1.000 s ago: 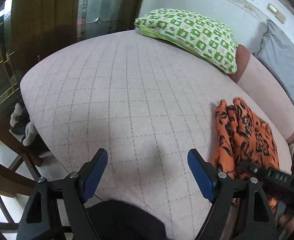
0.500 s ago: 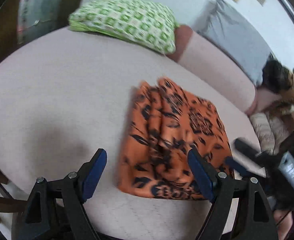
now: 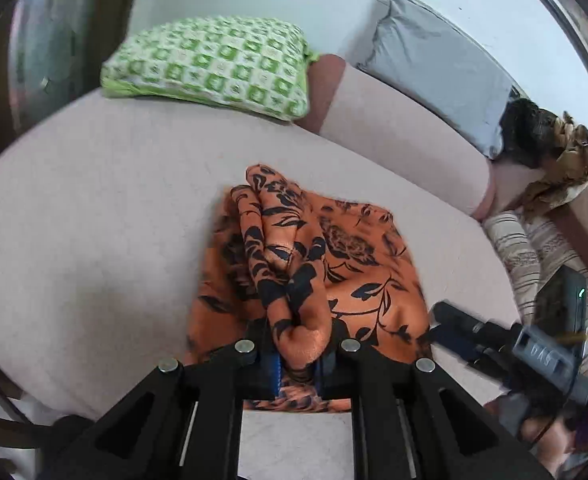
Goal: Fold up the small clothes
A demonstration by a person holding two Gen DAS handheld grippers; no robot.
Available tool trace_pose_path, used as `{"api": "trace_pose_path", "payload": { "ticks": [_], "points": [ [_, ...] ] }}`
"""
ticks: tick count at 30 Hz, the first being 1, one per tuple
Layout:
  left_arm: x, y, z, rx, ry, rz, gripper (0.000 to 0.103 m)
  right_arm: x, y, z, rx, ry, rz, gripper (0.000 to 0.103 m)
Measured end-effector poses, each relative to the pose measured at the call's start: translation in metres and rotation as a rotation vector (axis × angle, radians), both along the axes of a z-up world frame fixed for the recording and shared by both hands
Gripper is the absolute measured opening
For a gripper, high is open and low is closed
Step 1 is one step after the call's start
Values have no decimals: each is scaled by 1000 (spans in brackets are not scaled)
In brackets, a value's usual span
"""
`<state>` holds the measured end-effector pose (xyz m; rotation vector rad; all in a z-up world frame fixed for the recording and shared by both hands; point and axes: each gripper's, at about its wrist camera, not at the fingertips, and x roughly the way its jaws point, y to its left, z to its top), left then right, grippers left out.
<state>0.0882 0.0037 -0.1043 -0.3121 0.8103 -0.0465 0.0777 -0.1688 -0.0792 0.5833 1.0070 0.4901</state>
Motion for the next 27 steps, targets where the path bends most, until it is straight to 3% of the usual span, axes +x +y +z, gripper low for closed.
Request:
{"api": "trace_pose_path", "payload": {
  "ticks": [2,3,4,7,10,13,16,18,25,26,27],
  "points": [
    [8,8,-33,5,89,31,12,6,7,0,-22,0,28,82],
    [17,13,-60,-31,184,29,13,10,13,-3,-43,14,48,82],
    [20,19,-80,-85,227,20,14,13,17,-6,-69,23,59,82],
    [17,17,-72,-106,186,-3,17,13,26,-3,-134,8,76,85],
    [14,21,-75,-140,201,-11,20,15,32,2,-114,4,90,85],
    [7,34,-59,-134,191,9,33,18,38,-5,-145,26,111,88],
    [7,42,-23,-55,91,31,50,16,36,-15,-161,44,122,88],
    [27,45,-9,-48,66,20,60,16,35,-15,-151,46,127,88],
    [146,25,-21,-48,264,-77,61,11,34,-17,-131,24,130,89],
    [158,22,-28,-53,302,-96,57,10,34,-17,-132,20,132,89],
    [169,18,-34,-65,333,-128,45,10,34,-17,-130,18,133,89]
  ]
}}
